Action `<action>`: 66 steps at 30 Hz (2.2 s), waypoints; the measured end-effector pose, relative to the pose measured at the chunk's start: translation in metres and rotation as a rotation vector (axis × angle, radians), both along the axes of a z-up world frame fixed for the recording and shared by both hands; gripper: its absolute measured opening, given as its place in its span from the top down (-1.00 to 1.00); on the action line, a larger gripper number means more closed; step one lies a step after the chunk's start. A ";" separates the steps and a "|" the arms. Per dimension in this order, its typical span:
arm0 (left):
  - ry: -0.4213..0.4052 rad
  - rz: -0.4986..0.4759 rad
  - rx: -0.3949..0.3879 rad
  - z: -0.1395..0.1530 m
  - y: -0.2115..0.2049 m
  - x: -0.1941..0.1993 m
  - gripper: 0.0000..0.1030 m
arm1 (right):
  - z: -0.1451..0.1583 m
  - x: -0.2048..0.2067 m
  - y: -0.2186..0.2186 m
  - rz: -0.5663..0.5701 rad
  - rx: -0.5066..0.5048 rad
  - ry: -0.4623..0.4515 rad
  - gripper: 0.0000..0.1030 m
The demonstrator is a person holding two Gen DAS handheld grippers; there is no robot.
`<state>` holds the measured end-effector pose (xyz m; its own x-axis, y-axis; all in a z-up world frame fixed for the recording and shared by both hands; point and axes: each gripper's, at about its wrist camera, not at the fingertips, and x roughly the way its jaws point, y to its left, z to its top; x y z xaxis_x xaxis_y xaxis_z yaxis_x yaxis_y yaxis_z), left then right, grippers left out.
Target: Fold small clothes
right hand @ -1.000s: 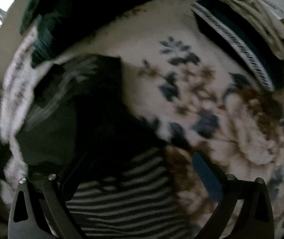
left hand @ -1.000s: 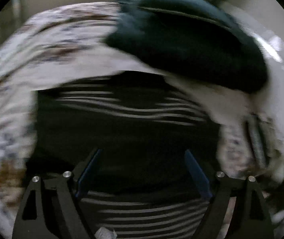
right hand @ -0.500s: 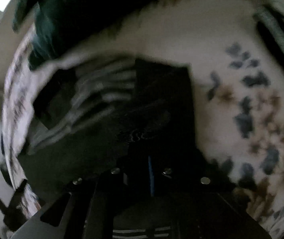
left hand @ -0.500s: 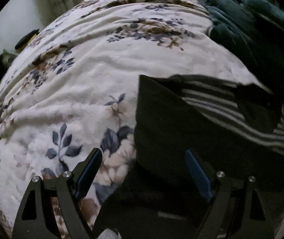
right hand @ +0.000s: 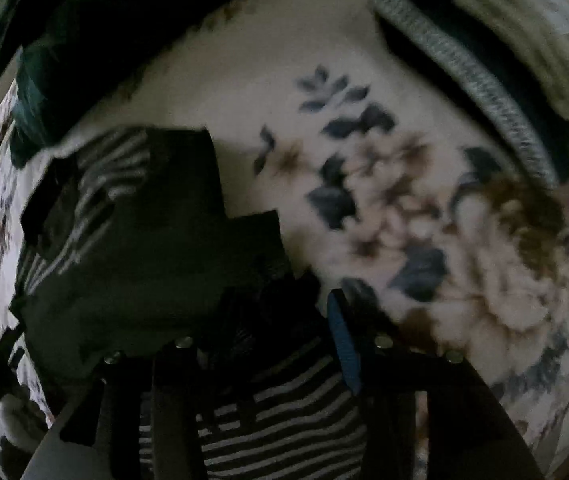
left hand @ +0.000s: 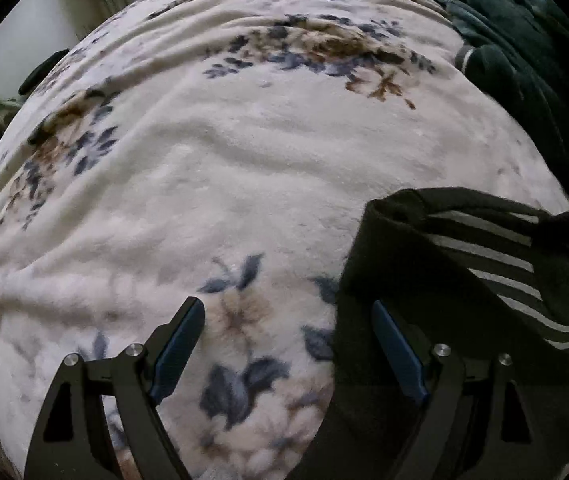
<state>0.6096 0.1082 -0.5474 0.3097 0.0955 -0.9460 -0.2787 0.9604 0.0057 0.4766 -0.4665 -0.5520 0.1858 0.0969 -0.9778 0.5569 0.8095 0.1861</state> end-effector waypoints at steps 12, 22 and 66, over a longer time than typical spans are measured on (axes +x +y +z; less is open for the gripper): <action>0.045 0.297 -0.473 -0.008 0.016 -0.120 0.13 | -0.060 0.021 0.129 0.030 0.357 0.074 0.03; 0.027 0.218 -0.302 -0.019 -0.013 -0.087 0.56 | -0.090 0.020 0.142 -0.036 0.321 0.135 0.03; 0.025 -0.190 -0.020 -0.022 -0.049 0.044 -0.13 | -0.051 0.170 0.111 0.639 -0.254 -0.004 1.00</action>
<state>0.6540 0.0588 -0.5691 0.2963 0.0184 -0.9549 -0.0927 0.9956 -0.0095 0.6462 -0.3554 -0.6026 0.1720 -0.0430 -0.9841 -0.0450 0.9977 -0.0515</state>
